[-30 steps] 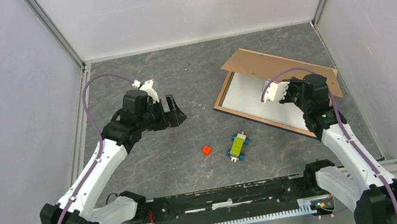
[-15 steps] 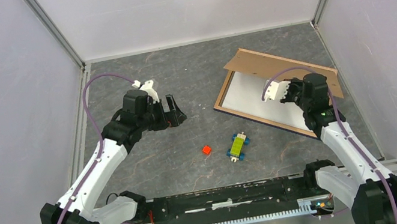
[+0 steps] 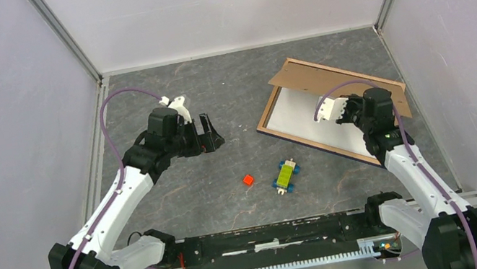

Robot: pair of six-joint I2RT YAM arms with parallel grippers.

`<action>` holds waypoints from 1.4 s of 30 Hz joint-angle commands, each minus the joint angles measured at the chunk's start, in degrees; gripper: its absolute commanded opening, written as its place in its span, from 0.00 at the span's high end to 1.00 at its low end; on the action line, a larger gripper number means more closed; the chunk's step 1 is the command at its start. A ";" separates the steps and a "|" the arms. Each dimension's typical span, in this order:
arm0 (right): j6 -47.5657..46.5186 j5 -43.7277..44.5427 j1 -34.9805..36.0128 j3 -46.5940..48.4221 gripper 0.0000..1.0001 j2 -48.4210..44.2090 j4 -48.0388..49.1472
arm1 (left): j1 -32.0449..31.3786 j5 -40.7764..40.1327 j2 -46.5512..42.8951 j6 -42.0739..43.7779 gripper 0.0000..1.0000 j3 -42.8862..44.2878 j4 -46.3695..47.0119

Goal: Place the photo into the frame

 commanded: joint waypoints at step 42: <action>2.42 10.75 6.14 -3.22 1.00 -0.65 10.65 | 0.16 0.51 -0.51 2.28 0.00 -0.06 2.09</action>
